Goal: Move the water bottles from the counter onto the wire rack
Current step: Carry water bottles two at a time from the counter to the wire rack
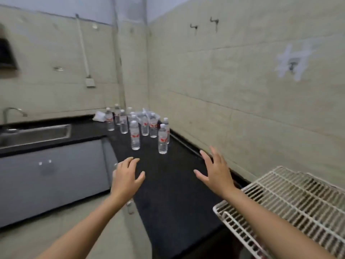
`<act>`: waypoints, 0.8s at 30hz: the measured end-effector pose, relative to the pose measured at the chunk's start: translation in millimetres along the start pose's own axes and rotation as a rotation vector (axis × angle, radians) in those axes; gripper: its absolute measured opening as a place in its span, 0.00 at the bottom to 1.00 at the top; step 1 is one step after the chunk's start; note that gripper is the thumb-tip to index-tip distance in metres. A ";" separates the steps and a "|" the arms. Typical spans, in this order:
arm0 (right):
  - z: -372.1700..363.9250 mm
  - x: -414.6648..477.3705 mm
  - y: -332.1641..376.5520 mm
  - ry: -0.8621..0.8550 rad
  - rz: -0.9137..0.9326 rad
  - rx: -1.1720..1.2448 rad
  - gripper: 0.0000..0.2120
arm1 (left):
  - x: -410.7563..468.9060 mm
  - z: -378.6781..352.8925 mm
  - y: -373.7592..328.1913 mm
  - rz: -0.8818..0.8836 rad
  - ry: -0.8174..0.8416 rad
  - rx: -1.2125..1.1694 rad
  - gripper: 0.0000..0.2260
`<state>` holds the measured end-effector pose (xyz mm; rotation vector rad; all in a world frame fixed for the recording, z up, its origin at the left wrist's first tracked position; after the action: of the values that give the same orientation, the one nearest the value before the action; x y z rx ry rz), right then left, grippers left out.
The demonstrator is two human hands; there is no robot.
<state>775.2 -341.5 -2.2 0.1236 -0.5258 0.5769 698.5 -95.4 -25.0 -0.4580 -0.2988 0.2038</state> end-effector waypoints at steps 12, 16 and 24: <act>-31.3 53.6 321.4 0.012 0.537 0.161 0.36 | -135.3 175.2 246.5 0.450 -0.275 0.074 0.20; -31.2 71.6 397.8 -0.001 0.550 0.167 0.37 | -153.8 213.8 301.8 0.471 -0.263 0.125 0.22; -70.9 95.9 480.6 0.070 0.463 0.144 0.34 | -136.3 226.6 389.2 0.429 -0.135 0.160 0.24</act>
<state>610.4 124.6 -30.5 0.1186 -0.4453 1.0681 447.6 302.2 -43.4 -0.3457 -0.3108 0.6746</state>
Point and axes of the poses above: each hand's wrist, its own x-axis towards the middle knuckle, its own z-axis out of the back of the hand, y = z × x, the point moved 10 cm from there along x, towards the middle knuckle, and after that the axes turned 13 degrees about y, right-handed, at the moved point
